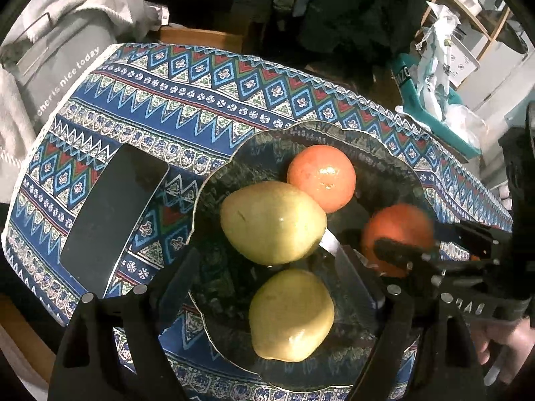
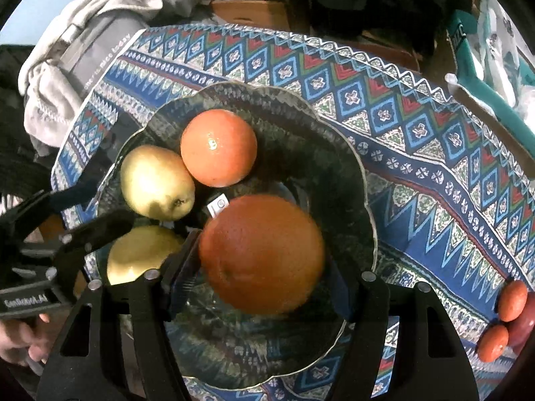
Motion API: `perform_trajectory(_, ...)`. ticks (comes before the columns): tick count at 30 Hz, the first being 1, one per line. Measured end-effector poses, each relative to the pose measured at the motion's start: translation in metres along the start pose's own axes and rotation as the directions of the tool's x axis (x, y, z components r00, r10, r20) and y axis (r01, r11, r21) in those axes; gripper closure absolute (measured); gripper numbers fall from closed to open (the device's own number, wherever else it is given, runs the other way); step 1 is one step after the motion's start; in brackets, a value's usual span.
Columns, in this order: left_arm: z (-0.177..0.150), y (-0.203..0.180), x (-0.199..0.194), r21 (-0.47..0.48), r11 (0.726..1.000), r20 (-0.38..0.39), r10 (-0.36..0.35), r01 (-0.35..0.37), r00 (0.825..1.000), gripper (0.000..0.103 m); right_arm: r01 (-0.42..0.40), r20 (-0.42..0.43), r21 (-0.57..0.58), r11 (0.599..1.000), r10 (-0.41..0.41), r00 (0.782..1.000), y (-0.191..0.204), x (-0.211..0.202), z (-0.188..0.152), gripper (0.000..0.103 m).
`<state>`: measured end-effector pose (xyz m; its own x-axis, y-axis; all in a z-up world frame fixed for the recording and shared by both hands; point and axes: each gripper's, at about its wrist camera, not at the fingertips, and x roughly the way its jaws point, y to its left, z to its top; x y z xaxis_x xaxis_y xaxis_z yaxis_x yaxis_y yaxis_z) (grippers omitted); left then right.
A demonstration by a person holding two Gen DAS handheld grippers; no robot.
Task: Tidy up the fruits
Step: 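Lower the mango into the glass bowl and open the left tool while the right tool releases the orange, then move both tools from the bowl back toward the remaining apples and oranges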
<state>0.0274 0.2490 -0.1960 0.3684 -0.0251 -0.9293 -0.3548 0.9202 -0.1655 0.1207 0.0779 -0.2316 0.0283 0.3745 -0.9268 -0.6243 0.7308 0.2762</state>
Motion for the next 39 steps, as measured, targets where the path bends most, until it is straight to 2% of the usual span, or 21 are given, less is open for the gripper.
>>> perform_trajectory(10,-0.003,-0.013,-0.012,0.033,0.999,0.02,-0.005,0.005,1.0,0.018,0.034,0.063,-0.016,0.999,-0.033,0.997,0.002,-0.031,0.004,0.034)
perform_trajectory(20,-0.004,-0.035,-0.029,0.065,0.997,0.034,-0.044,0.042,0.998,0.018,0.14,0.136,-0.055,0.989,-0.132,0.982,0.004,-0.071,-0.004,0.034)
perform_trajectory(39,-0.012,-0.089,-0.061,0.166,0.98,0.06,-0.118,0.107,0.991,0.018,0.183,0.231,-0.018,0.983,-0.174,0.957,-0.019,-0.146,-0.039,0.033)
